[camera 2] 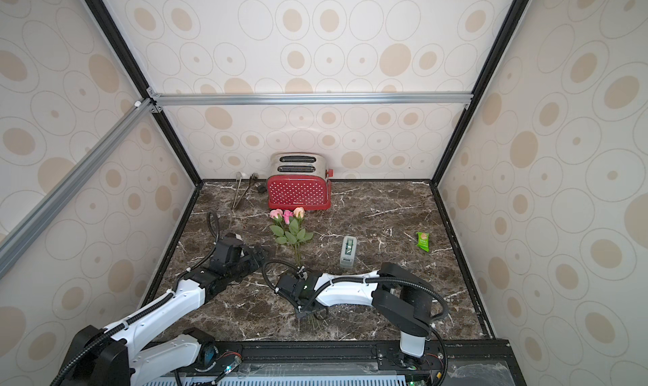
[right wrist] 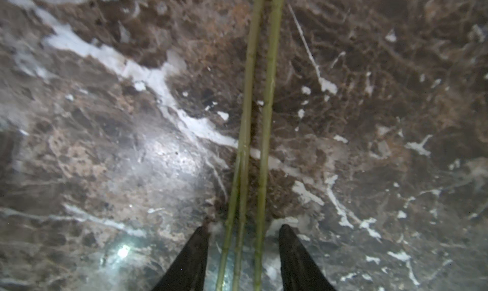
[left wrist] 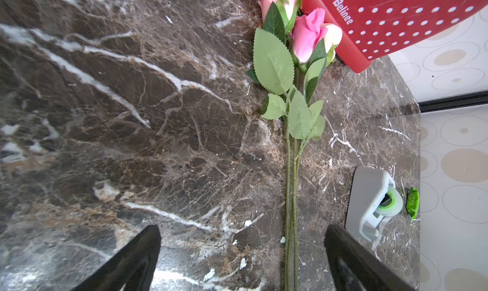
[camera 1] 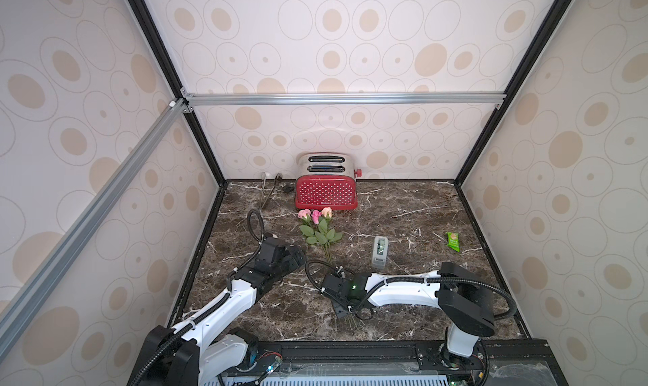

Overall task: Wrap bouquets with tape
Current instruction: Pick up the unwrapped bouquet from the center of the board.

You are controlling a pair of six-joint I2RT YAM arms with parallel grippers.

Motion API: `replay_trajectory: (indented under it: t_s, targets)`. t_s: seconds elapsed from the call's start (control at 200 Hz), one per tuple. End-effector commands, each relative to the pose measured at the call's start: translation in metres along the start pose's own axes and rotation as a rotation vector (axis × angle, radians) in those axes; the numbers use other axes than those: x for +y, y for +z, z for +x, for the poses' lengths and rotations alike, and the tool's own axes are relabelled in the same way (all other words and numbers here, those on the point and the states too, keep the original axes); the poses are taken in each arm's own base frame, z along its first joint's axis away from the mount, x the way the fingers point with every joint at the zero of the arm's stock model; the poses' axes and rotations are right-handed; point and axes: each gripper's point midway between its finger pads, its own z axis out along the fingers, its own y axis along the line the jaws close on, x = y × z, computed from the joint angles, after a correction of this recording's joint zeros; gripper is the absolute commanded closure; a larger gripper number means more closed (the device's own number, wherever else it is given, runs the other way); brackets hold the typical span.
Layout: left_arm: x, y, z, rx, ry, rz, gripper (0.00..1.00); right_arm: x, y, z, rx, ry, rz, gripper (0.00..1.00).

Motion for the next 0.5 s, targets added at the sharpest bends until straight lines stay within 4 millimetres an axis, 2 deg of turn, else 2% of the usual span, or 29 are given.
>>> replay_trajectory:
  t_s: [0.0, 0.045, 0.145, 0.355, 0.445, 0.495]
  targets:
    - [0.002, -0.004, -0.003, -0.017, 0.0, 0.003, 0.02, -0.005, 0.007, 0.014, 0.069, -0.008, 0.05, 0.63]
    - [0.001, -0.006, -0.003, -0.018, -0.002, 0.013, 0.02, -0.005, 0.01, 0.017, 0.083, -0.004, 0.053, 0.64]
    - [-0.004, -0.007, -0.002, -0.016, -0.014, 0.048, 0.02, -0.006, 0.016, 0.025, 0.11, 0.003, 0.056, 0.77]
    - [-0.015, -0.002, 0.01, 0.031, -0.055, 0.142, 0.02, -0.006, 0.021, 0.031, 0.126, -0.001, 0.032, 0.88]
    - [-0.016, 0.003, 0.018, 0.058, -0.074, 0.167, 0.02, -0.006, 0.022, 0.033, 0.133, 0.003, 0.019, 1.0]
    - [-0.016, 0.006, 0.023, 0.072, -0.094, 0.192, 0.02, -0.005, 0.023, 0.033, 0.136, 0.006, 0.01, 1.0]
